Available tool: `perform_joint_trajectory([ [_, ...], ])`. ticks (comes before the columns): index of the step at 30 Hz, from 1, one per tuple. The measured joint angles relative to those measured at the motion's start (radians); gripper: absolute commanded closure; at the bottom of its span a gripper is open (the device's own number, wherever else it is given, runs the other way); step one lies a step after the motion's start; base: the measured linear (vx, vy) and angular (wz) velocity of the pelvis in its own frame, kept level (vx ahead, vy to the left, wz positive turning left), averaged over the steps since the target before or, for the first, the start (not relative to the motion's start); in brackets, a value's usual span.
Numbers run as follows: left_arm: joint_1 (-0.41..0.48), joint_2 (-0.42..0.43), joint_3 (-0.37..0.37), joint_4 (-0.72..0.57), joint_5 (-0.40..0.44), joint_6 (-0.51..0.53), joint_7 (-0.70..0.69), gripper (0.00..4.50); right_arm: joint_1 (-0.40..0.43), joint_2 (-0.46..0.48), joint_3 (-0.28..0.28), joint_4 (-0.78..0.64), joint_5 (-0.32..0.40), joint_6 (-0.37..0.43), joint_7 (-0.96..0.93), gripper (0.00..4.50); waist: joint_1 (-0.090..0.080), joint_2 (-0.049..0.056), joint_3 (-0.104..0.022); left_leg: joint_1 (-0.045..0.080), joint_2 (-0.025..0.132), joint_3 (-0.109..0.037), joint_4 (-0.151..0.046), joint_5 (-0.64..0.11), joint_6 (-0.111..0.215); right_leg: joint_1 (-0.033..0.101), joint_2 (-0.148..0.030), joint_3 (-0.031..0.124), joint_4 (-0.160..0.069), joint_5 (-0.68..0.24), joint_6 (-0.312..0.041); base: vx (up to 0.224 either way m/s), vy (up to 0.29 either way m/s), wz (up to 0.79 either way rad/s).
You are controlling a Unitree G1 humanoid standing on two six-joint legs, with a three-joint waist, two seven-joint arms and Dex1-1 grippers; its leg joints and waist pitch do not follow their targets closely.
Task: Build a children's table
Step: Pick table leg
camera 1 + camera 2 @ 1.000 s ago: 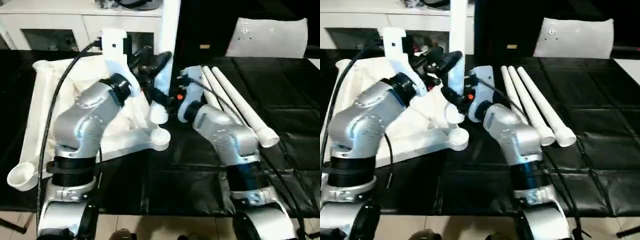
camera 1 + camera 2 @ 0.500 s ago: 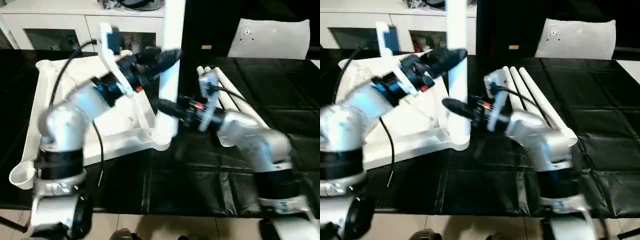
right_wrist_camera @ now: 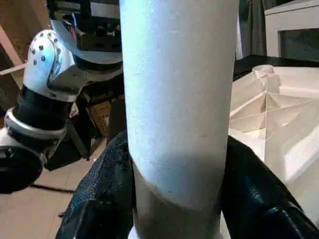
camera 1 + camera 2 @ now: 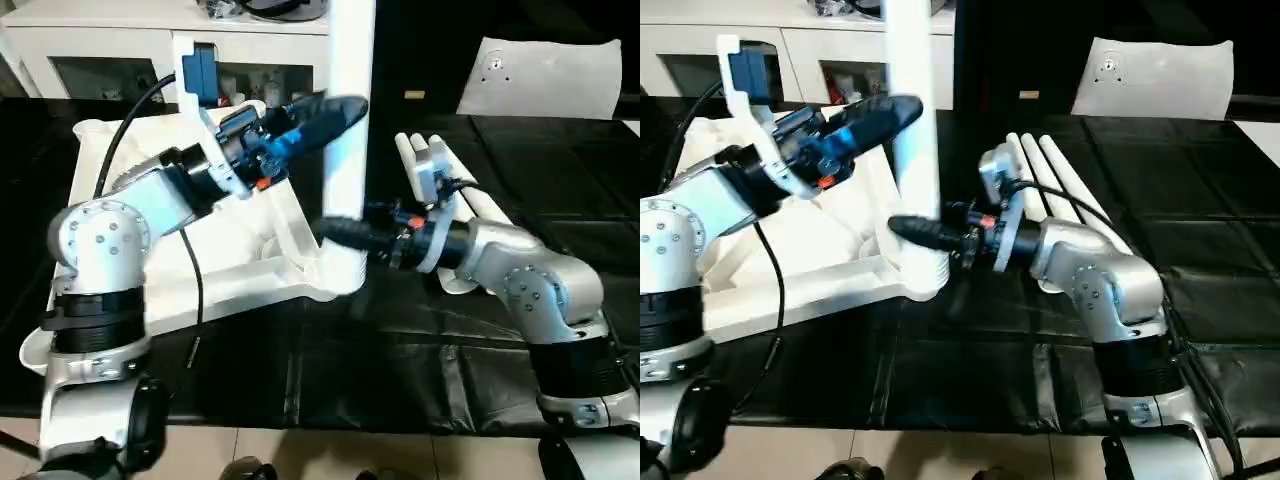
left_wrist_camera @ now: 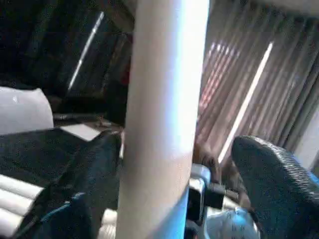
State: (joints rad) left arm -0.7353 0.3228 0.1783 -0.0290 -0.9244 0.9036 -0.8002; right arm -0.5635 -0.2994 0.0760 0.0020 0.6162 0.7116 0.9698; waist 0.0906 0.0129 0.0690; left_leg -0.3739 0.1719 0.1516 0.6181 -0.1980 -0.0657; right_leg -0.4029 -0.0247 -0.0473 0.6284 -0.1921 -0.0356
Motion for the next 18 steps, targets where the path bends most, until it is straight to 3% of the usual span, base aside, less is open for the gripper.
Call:
perform_joint_trajectory([
  [4,0.019,0.007,-0.039,0.000,0.043,-0.027,-0.012,1.17,0.000,-0.001,0.001,0.000,0.000,0.000,-0.001,2.59,0.001,0.000,0.000,0.000,0.000,0.000,0.000,0.000,0.000,0.000,0.000,0.000,0.000,0.000,0.000,0.000,0.000,0.00],
  [15,0.018,0.007,-0.040,0.007,0.054,-0.044,-0.015,2.25,0.000,-0.001,0.011,-0.002,0.000,-0.002,-0.001,2.59,0.000,0.000,0.000,0.000,0.000,0.000,0.000,0.000,0.000,0.000,0.000,0.000,0.000,0.000,0.000,0.000,0.000,0.00],
  [18,0.018,0.007,-0.040,0.012,0.056,-0.050,-0.013,2.38,0.000,-0.001,0.012,-0.002,-0.001,-0.004,-0.001,2.59,0.000,0.000,0.000,0.000,0.000,0.000,0.000,0.000,0.000,0.000,0.000,0.000,0.000,0.000,0.000,0.000,0.000,0.00],
])
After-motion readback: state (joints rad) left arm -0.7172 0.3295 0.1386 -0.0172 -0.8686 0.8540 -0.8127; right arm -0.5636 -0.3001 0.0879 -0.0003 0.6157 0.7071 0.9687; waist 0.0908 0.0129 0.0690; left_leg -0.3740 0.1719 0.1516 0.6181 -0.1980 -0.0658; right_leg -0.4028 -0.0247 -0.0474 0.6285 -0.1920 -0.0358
